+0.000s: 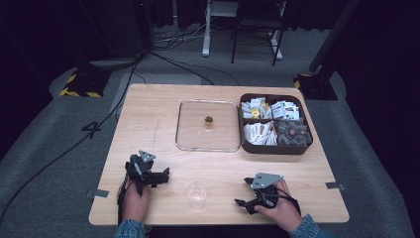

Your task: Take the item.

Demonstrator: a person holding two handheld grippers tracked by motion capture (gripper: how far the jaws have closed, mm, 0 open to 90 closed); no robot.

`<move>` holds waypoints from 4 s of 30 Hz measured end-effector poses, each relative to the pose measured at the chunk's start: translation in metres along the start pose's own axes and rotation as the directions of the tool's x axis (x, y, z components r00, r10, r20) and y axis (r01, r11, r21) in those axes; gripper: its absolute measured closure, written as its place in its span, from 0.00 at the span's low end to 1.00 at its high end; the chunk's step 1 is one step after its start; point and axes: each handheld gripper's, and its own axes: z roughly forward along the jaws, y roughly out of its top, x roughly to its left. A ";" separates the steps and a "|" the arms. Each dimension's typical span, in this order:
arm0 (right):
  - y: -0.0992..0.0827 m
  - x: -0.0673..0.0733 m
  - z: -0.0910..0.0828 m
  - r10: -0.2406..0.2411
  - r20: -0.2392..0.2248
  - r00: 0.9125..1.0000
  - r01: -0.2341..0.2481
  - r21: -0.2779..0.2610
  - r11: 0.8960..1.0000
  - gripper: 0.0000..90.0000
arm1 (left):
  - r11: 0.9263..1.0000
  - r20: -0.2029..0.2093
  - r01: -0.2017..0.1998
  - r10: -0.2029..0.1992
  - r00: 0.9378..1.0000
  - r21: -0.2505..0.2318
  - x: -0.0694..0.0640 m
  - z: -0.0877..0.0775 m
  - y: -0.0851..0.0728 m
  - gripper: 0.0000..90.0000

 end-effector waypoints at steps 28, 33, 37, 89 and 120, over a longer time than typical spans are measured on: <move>0.028 -0.009 -0.041 0.084 0.013 0.996 -0.082 -0.110 0.991 0.32 | 1.000 -0.005 0.001 -0.001 1.000 0.000 0.000 0.001 0.002 0.00; 0.034 -0.017 -0.053 0.089 0.004 0.996 -0.088 -0.098 0.991 0.35 | 1.000 -0.004 0.002 -0.002 1.000 -0.001 0.000 0.002 0.002 0.00; 0.040 -0.023 -0.058 0.111 0.006 0.994 -0.110 -0.115 0.987 0.33 | 1.000 -0.003 0.000 0.000 1.000 0.000 0.000 0.002 0.002 0.00; 0.066 -0.123 -0.127 0.172 0.198 0.965 -0.114 -0.273 0.955 0.36 | 1.000 -0.029 0.028 -0.028 0.999 0.001 -0.004 -0.001 -0.001 0.00; 0.009 -0.211 -0.112 0.345 0.346 0.873 -0.277 -0.231 0.933 0.33 | 1.000 -0.028 0.028 -0.028 0.999 0.002 -0.004 -0.002 -0.002 0.00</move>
